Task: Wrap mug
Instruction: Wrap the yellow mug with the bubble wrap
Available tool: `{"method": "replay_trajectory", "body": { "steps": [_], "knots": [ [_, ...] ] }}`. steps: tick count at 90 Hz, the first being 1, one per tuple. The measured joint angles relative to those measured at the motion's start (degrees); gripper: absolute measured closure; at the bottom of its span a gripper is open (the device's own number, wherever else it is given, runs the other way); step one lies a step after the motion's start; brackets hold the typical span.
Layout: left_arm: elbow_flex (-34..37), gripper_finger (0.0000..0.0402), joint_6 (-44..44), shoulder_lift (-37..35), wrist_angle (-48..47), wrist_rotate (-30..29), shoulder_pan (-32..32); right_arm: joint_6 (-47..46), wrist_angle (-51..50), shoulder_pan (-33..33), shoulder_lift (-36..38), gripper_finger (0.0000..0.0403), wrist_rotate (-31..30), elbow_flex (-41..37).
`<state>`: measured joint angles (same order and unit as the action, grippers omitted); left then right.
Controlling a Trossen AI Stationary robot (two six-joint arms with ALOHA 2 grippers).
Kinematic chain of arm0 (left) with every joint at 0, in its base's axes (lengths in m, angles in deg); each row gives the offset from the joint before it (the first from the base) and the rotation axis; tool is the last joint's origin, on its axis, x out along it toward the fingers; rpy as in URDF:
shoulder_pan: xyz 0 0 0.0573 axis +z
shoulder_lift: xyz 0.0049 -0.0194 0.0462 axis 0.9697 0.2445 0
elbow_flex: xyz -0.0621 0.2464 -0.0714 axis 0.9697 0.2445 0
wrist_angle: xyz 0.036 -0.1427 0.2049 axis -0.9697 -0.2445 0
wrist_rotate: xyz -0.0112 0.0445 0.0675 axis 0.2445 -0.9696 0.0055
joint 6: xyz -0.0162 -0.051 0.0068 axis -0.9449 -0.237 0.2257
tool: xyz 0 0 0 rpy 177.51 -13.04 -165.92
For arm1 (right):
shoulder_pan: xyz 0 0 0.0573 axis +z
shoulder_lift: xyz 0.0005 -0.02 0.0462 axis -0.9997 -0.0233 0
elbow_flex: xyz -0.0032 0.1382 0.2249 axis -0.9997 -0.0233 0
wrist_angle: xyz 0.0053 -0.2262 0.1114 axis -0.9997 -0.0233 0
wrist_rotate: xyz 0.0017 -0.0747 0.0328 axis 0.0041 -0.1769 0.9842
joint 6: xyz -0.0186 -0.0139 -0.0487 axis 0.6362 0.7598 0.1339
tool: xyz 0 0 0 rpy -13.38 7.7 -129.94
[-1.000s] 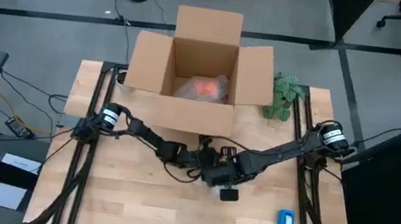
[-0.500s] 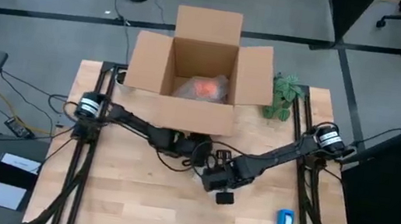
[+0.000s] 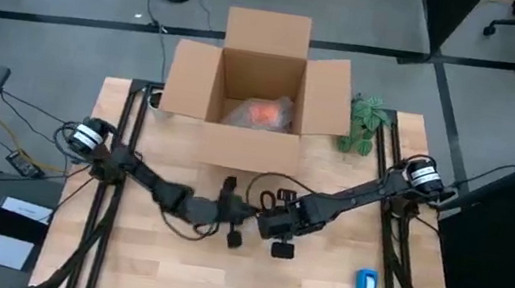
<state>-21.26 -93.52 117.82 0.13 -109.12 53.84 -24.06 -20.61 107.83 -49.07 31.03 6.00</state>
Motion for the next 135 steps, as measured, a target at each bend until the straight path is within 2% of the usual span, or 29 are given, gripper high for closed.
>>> {"method": "replay_trajectory", "body": {
  "steps": [5,16,51,74,113,135],
  "knots": [
    [0.18,0.0402,1.46,0.8,2.18,-0.03,-0.15,0.26,1.3,-0.44,0.0,0.033,0.97,-0.01],
    [-0.69,0.0402,1.11,0.94,-0.36,1.59,-0.01,-0.64,-0.14,-1.3,-0.12,0.0329,2.13,1.27],
    [-1.11,0.0402,-6.25,4.82,2.26,7.75,0.53,-0.92,2.24,-2.23,-0.24,0.0329,2.2,2.92],
    [-0.99,0.0402,-6.47,6.31,1.54,8.03,1.03,-2.63,2.27,-2.28,-0.12,0.0318,2.09,3.01],
    [-0.87,0.0402,-7.39,6.37,-1.58,7.92,2.09,-6.58,-8.39,-1.16,1.25,0.0296,2.44,9.59],
    [-0.79,0.0402,-4.32,6.37,1.26,7.62,2.2,-5.52,-7.04,-2.89,0.94,0.0296,2.25,5.47]
  ]
}}
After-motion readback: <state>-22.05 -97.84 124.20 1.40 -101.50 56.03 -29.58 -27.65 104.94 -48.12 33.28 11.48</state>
